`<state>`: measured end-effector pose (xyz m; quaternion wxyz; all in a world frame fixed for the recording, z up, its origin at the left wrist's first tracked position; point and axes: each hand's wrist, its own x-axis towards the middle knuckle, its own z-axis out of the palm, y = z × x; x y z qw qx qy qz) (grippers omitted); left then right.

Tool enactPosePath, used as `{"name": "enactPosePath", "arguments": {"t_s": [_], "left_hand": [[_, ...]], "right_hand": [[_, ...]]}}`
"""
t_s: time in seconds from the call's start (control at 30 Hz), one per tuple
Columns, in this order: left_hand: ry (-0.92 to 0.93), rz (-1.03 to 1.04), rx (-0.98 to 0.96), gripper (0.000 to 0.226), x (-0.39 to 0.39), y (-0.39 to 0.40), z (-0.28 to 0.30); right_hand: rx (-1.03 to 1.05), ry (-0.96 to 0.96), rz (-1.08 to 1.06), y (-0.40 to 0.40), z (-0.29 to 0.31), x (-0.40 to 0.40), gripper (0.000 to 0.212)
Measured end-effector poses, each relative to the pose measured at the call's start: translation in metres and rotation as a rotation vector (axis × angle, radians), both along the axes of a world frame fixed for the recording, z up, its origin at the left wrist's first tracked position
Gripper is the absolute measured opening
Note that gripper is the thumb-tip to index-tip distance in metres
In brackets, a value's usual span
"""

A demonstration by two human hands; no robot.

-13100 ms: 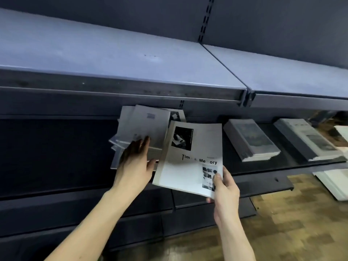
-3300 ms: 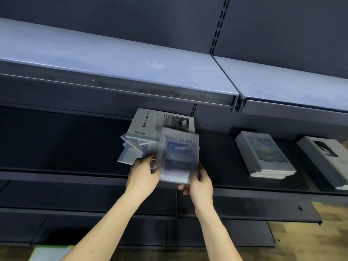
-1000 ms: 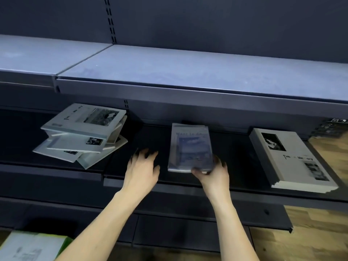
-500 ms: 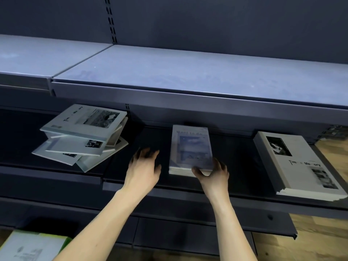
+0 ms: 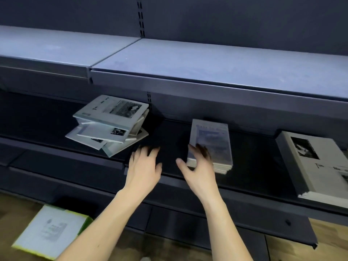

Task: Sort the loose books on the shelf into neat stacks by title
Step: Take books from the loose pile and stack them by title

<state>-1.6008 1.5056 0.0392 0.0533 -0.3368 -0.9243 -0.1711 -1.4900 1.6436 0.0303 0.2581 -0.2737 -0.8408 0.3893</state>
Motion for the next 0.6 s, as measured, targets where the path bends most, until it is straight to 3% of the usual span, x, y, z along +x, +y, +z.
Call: {"name": "enactPosePath", "arguments": {"t_s": [0.23, 0.6], "left_hand": [[0.045, 0.092, 0.064, 0.062, -0.015, -0.027, 0.001], [0.014, 0.138, 0.100, 0.061, -0.080, -0.089, -0.005]], "right_hand": [[0.113, -0.107, 0.112, -0.029, 0.003, -0.024, 0.062], [0.064, -0.151, 0.233, -0.093, 0.010, -0.098, 0.060]]}}
